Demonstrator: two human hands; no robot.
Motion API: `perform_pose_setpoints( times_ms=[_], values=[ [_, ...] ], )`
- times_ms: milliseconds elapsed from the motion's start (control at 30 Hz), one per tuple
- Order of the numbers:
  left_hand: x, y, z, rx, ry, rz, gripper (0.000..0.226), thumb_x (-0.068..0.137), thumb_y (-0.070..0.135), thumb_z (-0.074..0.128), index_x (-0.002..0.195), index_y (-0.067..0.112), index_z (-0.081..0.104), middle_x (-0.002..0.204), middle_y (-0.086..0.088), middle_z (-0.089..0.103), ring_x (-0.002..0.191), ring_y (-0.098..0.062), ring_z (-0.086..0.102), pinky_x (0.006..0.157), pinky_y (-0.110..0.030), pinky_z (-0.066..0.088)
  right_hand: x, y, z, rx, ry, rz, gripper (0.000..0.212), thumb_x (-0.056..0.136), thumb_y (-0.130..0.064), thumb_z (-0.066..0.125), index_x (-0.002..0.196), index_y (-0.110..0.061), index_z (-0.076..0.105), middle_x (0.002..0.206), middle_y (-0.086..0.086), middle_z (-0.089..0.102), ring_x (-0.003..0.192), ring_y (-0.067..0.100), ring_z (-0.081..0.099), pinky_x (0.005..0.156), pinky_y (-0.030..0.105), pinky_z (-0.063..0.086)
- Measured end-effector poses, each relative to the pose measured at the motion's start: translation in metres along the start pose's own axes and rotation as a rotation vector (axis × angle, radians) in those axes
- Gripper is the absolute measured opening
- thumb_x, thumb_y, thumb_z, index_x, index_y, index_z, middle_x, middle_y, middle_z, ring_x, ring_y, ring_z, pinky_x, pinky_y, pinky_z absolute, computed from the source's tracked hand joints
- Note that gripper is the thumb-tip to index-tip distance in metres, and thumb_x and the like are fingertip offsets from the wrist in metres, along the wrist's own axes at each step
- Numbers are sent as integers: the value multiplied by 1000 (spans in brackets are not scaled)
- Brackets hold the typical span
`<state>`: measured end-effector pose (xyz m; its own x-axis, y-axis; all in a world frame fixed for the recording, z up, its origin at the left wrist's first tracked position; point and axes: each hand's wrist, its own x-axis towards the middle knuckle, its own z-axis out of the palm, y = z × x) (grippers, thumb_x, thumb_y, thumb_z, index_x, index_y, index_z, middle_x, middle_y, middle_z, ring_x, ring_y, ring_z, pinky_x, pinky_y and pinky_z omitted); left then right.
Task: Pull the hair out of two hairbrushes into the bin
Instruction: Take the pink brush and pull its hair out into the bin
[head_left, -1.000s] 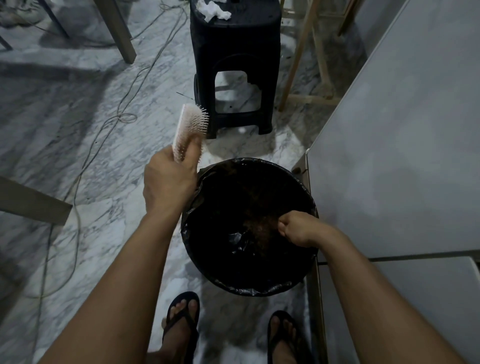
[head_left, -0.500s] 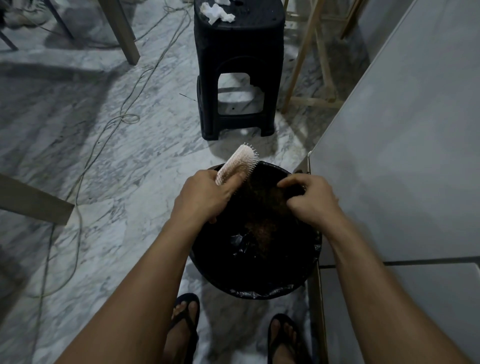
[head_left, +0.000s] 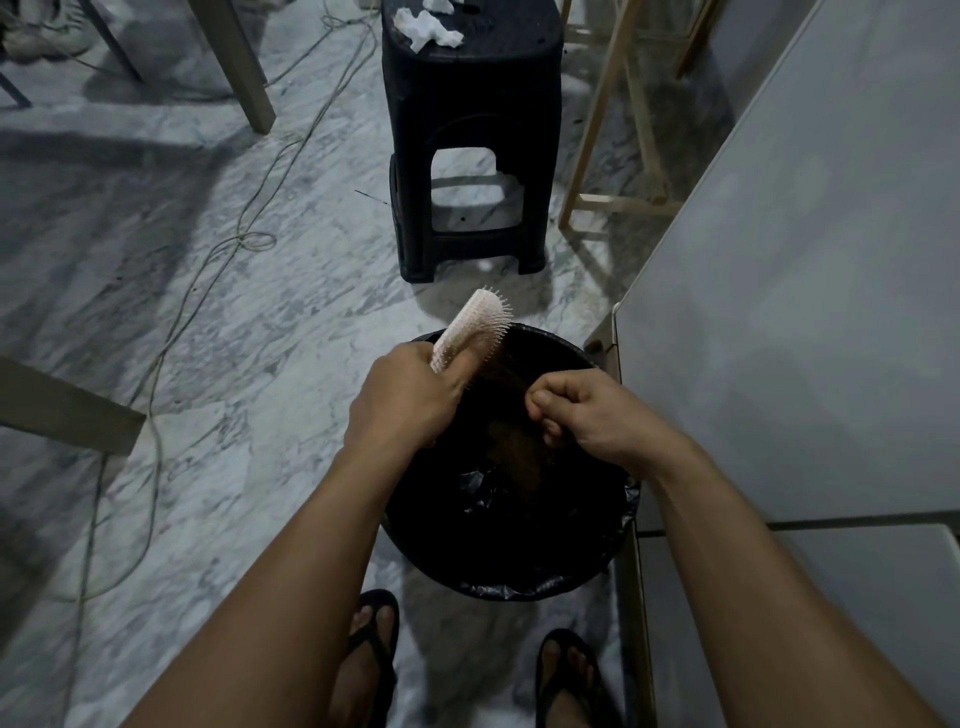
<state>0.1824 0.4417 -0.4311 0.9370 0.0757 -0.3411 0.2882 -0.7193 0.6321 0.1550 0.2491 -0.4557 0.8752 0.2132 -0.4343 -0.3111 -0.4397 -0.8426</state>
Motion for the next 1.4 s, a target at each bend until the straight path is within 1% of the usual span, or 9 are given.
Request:
perform_pose_setpoints(
  times_ms=[267,433,533,700,833,1000,1167,1267,1400],
  values=[
    [4,-8,-5,53,85,-37,58,79,76,49,67,19,53,73,-7,66,69,-31,66,56,-34,42,0,13,-11,-368,82,183,35,95,-14,48,62,-18,57,44,-8,48,50,13,45,57,26,38],
    [2,-4,-1,18,-103,-25,53,78,68,61,81,16,64,72,-4,67,58,-25,67,60,-38,58,1,11,-2,-396,20,246,13,89,-15,61,85,-25,68,92,0,71,93,18,65,85,29,50],
    [1,-1,0,-59,-206,-25,38,77,49,71,89,13,67,70,-5,67,47,-23,62,46,-30,48,2,5,-1,-143,82,162,67,78,-1,70,139,-15,46,141,6,52,126,19,53,101,37,48],
    [-2,10,0,-155,-306,-61,24,64,34,53,65,11,57,53,-6,56,39,-26,52,48,-29,40,3,-10,7,203,135,22,104,64,3,70,153,-12,17,159,5,27,143,15,33,113,35,37],
    [-6,15,2,-182,-343,-46,21,75,25,50,63,8,54,54,-9,54,41,-27,51,49,-30,38,-1,-13,14,248,138,-97,83,74,4,72,141,-27,33,141,-12,52,111,-19,53,90,10,43],
    [-6,16,2,-213,-340,-32,23,76,24,47,67,6,57,56,-11,53,43,-28,52,47,-29,37,1,-10,15,335,75,-74,51,82,-5,71,128,-12,50,102,12,75,94,20,73,85,32,56],
    [-7,16,-1,-289,-263,-54,42,90,36,38,71,3,57,65,-16,59,47,-29,54,58,-38,41,-1,-10,13,88,67,-50,20,94,-7,56,102,-16,72,68,0,66,44,1,47,49,13,38],
    [-4,13,-3,-254,-176,-41,61,91,60,40,76,4,59,66,-11,60,50,-28,57,56,-32,42,-1,-9,7,14,99,-49,25,96,-12,52,85,-19,72,59,-5,56,37,2,41,42,10,30],
    [2,3,-6,-95,-48,-20,52,96,56,41,68,13,52,68,-8,60,55,-26,60,53,-31,42,-5,-9,-4,177,10,-16,28,99,-8,46,78,-12,64,58,0,48,38,3,32,38,14,26]
  ],
)
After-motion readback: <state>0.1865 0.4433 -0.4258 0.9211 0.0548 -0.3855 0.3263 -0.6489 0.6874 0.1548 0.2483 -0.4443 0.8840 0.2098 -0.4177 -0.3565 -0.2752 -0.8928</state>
